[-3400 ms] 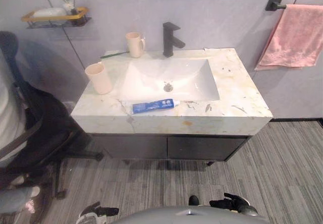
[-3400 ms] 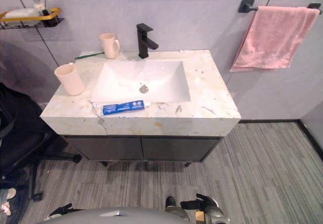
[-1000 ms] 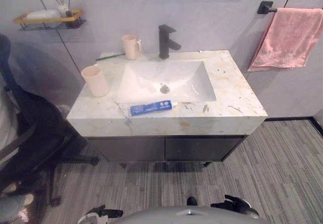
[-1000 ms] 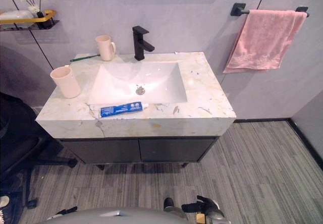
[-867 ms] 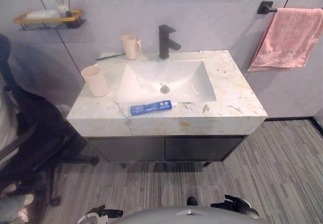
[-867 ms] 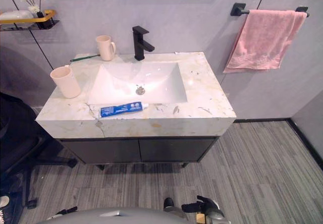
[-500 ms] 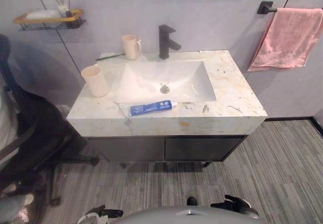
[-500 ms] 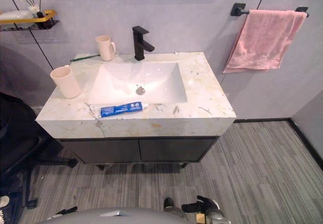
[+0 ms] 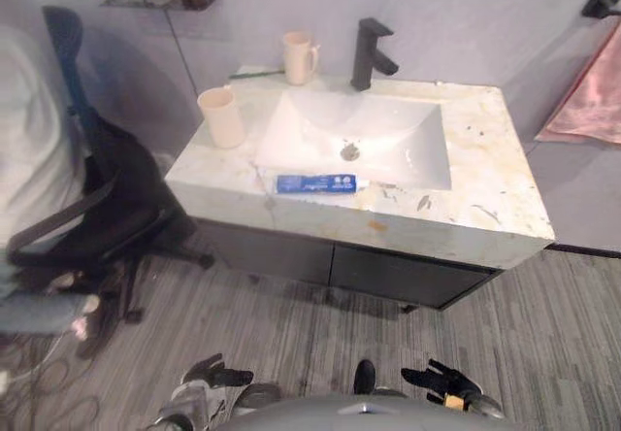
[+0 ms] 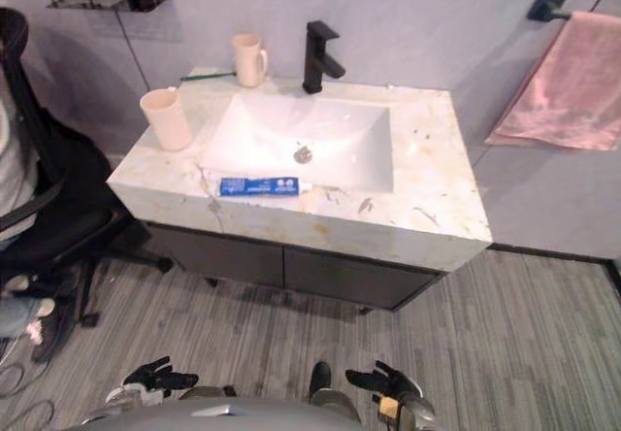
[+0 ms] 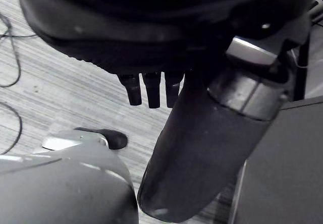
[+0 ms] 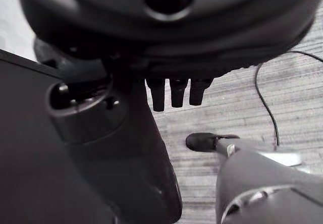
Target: Organize the bathroom.
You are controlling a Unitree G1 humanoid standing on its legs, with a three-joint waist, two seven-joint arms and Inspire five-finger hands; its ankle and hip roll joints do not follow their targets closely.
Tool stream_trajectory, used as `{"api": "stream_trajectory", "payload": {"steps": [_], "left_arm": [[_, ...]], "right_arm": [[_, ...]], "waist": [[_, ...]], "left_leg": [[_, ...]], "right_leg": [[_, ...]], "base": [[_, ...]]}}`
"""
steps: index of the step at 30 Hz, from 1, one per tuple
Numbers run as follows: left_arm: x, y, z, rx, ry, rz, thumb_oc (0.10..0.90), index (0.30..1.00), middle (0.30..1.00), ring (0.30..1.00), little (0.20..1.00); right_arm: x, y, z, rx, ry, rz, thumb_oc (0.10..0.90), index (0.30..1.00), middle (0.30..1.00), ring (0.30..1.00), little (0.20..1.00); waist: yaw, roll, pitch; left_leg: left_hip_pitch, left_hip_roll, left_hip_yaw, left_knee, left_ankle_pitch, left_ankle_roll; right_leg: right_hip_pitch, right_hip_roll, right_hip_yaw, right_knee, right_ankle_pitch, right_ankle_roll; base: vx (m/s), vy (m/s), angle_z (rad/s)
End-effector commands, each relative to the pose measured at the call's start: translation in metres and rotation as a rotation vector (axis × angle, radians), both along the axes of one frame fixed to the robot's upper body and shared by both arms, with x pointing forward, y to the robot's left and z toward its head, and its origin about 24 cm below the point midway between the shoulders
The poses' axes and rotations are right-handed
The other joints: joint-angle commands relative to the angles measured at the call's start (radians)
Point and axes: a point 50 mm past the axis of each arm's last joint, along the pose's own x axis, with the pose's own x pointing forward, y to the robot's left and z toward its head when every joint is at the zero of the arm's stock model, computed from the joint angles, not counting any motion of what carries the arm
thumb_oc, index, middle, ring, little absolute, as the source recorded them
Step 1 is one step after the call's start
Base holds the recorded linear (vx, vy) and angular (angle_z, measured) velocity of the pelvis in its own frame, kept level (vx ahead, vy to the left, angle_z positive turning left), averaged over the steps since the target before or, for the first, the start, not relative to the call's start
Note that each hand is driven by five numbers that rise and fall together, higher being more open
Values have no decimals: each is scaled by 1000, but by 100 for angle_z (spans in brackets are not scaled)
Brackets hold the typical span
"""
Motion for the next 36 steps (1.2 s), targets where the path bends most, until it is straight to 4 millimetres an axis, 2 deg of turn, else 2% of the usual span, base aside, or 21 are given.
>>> {"api": "stream_trajectory", "payload": {"steps": [1, 4, 5, 8, 9, 11, 16, 18, 19, 20, 21, 23, 24, 25, 26, 32, 33, 35, 36], "left_arm": [[7, 30, 10, 183, -55, 205, 800, 900, 900, 900, 900], [12, 44, 20, 363, -96, 308, 800, 900, 900, 900, 900], [22, 49, 29, 470, -135, 370, 800, 900, 900, 900, 900], [40, 43, 40, 577, -231, 389, 800, 900, 900, 900, 900], [45, 41, 43, 588, -263, 381, 800, 900, 900, 900, 900], [68, 26, 56, 609, -380, 339, 800, 900, 900, 900, 900], [74, 20, 61, 607, -429, 299, 800, 900, 900, 900, 900], [82, 21, 70, 653, -504, 258, 800, 900, 900, 900, 900], [93, 22, 85, 746, -599, 210, 800, 900, 900, 900, 900], [96, 22, 89, 767, -634, 204, 800, 900, 900, 900, 900], [105, 23, 103, 818, -711, 182, 800, 900, 900, 900, 900], [114, 25, 126, 929, -842, 151, 800, 900, 900, 900, 900], [121, 26, 146, 1005, -944, 125, 800, 900, 900, 900, 900], [122, 26, 152, 1025, -986, 120, 800, 900, 900, 900, 900], [127, 27, 170, 1061, -1073, 122, 800, 900, 900, 900, 900], [135, 15, 225, 1127, -1382, 88, 800, 900, 900, 900, 900], [137, 11, 237, 1120, -1453, 40, 800, 900, 900, 900, 900], [138, 5, 246, 1097, -1508, -11, 800, 900, 900, 900, 900], [140, -4, 260, 1072, -1592, -107, 800, 900, 900, 900, 900]], "right_arm": [[10, -6, 4, -23, -33, 2, 800, 900, 900, 900, 900], [6, -5, 2, -18, -22, -4, 800, 900, 900, 900, 900], [6, -1, 1, -19, -19, 7, 800, 900, 900, 900, 900], [6, 8, -1, -17, -13, 21, 800, 900, 900, 900, 900], [7, 9, -2, -13, -11, 22, 800, 900, 900, 900, 900], [5, 14, -3, -8, -5, 21, 800, 900, 900, 900, 900], [6, 15, -3, -7, -3, 19, 800, 900, 900, 900, 900], [7, 16, -3, -4, -2, 12, 800, 900, 900, 900, 900], [6, 14, -3, -7, 0, 11, 800, 900, 900, 900, 900], [5, 14, -3, -9, 1, 11, 800, 900, 900, 900, 900], [4, 13, -3, -13, 4, 12, 800, 900, 900, 900, 900], [2, 11, -3, -19, 6, 10, 800, 900, 900, 900, 900], [0, 10, -3, -21, 6, 3, 800, 900, 900, 900, 900], [-1, 10, -3, -21, 6, 2, 800, 900, 900, 900, 900], [-1, 11, -3, -23, 9, -1, 800, 900, 900, 900, 900], [-4, 13, -5, -29, 25, 3, 800, 900, 900, 900, 900], [-5, 13, -5, -30, 30, 1, 800, 900, 900, 900, 900], [-4, 13, -5, -30, 32, -1, 800, 900, 900, 900, 900], [-4, 12, -5, -33, 32, -3, 800, 900, 900, 900, 900]], "waist": [[-4, -51, 3], [3, -45, -9], [10, -41, -17], [20, -38, -22], [22, -38, -23], [37, -36, -20], [48, -32, -12], [53, -29, -6], [55, -25, -6], [56, -24, -6], [58, -21, -7], [64, -18, -7], [72, -18, -6], [74, -18, -5], [81, -19, -4], [109, -20, 0], [113, -18, 0], [117, -16, -1], [119, -12, 0]], "left_leg": [[4, -44, -27, 4, 47, -65], [23, -49, -35, -36, 55, -70], [32, -53, -40, -65, 64, -72], [39, -61, -50, -97, 74, -72], [39, -62, -52, -102, 75, -72], [35, -68, -61, -107, 78, -71], [24, -72, -71, -98, 77, -71], [20, -73, -71, -100, 82, -70], [22, -73, -69, -107, 84, -68], [23, -74, -68, -109, 84, -67], [24, -75, -67, -112, 84, -67], [25, -77, -67, -114, 84, -66], [21, -79, -70, -113, 84, -65], [21, -79, -71, -112, 83, -65], [19, -80, -74, -112, 83, -65], [11, -79, -89, -106, 81, -69], [9, -78, -93, -106, 81, -70], [9, -77, -94, -108, 83, -72], [8, -75, -97, -110, 85, -73]], "right_leg": [[90, 27, 24, 5, -94, 14], [98, 33, 19, -1, -103, 13], [102, 37, 11, -1, -107, 13], [105, 46, 6, -1, -113, 7], [106, 47, 4, -1, -114, 6], [105, 46, -3, -1, -115, 5], [105, 46, -2, -1, -116, 2], [109, 44, -7, -1, -116, 3], [109, 44, -8, -1, -118, 3], [109, 44, -8, -1, -119, 3], [108, 43, -10, -1, -120, 3], [108, 42, -11, -1, -120, 3], [107, 42, -13, -1, -120, 2], [108, 42, -14, -1, -120, 2], [109, 41, -19, -1, -120, 1], [117, 38, -38, -1, -124, -3], [118, 39, -41, -1, -126, -4], [119, 38, -44, -1, -127, -3], [120, 38, -46, -1, -126, -2]], "base": [[0, 0, 0], [-3, 20, -4], [-23, 15, 20], [-43, 4, 6], [-59, -1, -14], [-88, -6, -8], [-56, -2, 5], [-39, 1, -1], [0, 0, 0], [-18, 32, 0], [-13, 39, 3], [-20, 34, 5], [0, 0, 0], [-33, -2, 3], [-33, -8, 6], [-26, -13, 7], [-18, -20, 12], [-9, -8, 3], [0, 0, 0]]}}
